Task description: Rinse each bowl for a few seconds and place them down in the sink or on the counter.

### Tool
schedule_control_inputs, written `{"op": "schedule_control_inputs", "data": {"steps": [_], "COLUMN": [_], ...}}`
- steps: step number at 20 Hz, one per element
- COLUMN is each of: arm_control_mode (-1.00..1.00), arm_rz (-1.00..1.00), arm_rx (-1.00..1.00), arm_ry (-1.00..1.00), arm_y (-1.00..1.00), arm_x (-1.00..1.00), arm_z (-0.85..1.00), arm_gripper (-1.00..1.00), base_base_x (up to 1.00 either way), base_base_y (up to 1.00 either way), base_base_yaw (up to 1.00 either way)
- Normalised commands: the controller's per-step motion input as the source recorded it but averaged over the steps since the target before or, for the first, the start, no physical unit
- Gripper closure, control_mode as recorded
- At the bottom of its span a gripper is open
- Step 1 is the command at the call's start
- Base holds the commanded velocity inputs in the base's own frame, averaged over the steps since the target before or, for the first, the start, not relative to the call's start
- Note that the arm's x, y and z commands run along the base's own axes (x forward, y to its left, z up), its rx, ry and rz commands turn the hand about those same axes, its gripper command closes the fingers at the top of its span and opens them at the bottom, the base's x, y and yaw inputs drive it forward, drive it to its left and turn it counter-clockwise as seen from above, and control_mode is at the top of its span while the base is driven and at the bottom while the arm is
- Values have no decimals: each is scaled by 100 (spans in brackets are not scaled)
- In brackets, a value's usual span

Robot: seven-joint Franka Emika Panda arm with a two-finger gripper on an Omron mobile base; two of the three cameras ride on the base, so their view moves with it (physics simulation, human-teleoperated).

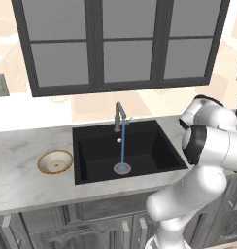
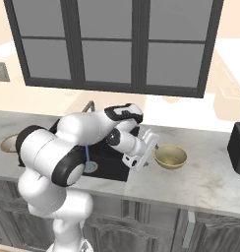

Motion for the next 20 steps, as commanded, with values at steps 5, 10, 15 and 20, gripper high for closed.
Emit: {"op": "schedule_control_inputs", "data": {"steps": [5, 10, 15, 20], "arm_control_mode": [-100, -100, -100, -100], "arm_rz": [1, 2, 2, 2], "arm_rx": [2, 0, 0, 0], "arm_ry": [2, 2, 4, 4], "arm_y": [-9, -1, 0, 0], "arm_x": [10, 10, 15, 17], "arm_z": [-7, -12, -14, -12], "arm_gripper": [-100, -100, -100, -100], "base_base_x": [0, 0, 0, 0], "base_base_y": [0, 0, 0, 0], "base_base_yaw": [0, 0, 0, 0]}}
